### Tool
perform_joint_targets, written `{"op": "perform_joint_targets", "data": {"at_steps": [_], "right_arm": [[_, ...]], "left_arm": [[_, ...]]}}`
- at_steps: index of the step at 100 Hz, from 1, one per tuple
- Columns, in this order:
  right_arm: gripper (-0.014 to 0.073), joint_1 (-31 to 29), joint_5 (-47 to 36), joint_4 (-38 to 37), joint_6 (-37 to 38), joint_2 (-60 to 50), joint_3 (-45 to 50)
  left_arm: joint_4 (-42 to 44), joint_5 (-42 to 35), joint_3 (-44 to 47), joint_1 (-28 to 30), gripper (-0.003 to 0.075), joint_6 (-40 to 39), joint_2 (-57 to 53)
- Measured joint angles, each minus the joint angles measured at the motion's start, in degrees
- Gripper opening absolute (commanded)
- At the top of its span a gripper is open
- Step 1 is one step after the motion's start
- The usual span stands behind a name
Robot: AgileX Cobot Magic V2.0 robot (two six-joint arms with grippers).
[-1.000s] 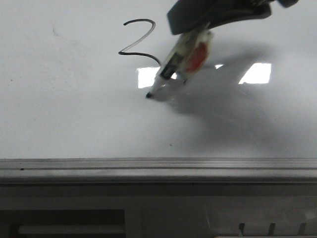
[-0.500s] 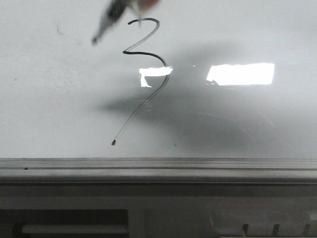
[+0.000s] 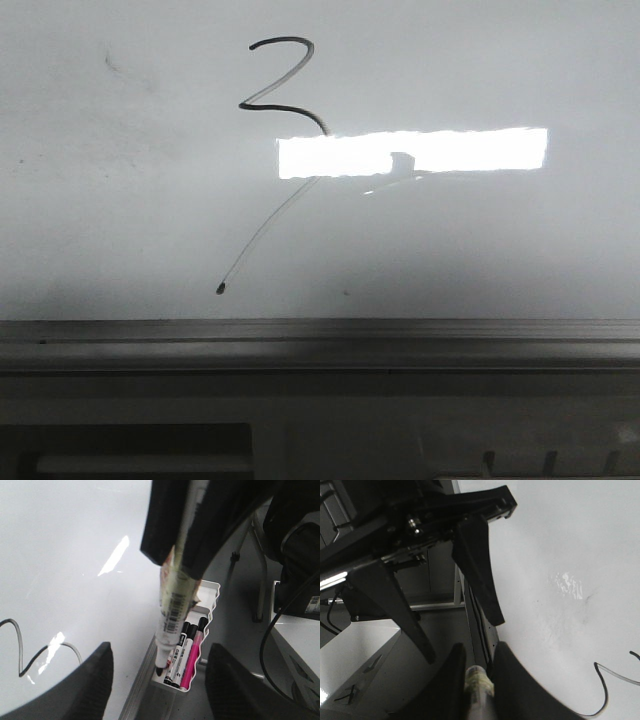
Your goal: Write number 3 on whiteboard
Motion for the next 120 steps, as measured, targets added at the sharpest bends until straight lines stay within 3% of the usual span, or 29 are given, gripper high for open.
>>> {"op": "perform_joint_targets", "data": {"at_steps": [27, 49, 65, 82, 89, 96, 111, 120], "right_arm": [[-0.0061, 0.13, 0.14, 1.68, -0.24, -0.66, 0.00], [-0.0061, 4.45, -0.53, 2.18, -2.51, -0.66, 0.00], [-0.0061, 5.80, -2.73, 2.18, -2.85, -0.66, 0.00], [-0.0060, 5.80, -3.26, 2.18, -2.85, -0.66, 0.00], [-0.0045, 5.80, -3.14, 2.18, -2.85, -0.66, 0.00], [0.0055, 5.80, -3.14, 2.18, -2.85, -0.66, 0.00], [0.0493, 5.80, -3.62, 2.22, -2.85, -0.66, 0.00], [0.0641, 5.93, -4.82, 2.44, -2.85, -0.66, 0.00]], "left_arm": [[-3.98, -0.53, -0.52, 0.00, 0.0325, 0.14, 2.83], [-6.22, -0.63, -0.52, 0.00, 0.0298, 0.14, 3.39], [-6.67, -0.51, -0.52, 0.00, 0.0185, 0.14, 3.39], [-7.10, 1.17, -0.52, 0.00, -0.0018, 0.14, 3.39], [-6.84, 1.52, -0.52, -0.22, -0.0021, 0.87, 3.39], [-6.75, 1.60, -0.52, -0.31, -0.0020, 1.21, 3.39], [-7.57, 1.31, -0.64, -0.31, -0.0021, 0.69, 3.39], [-8.17, -0.33, -0.64, -0.31, -0.0021, -1.86, 3.39]]}}
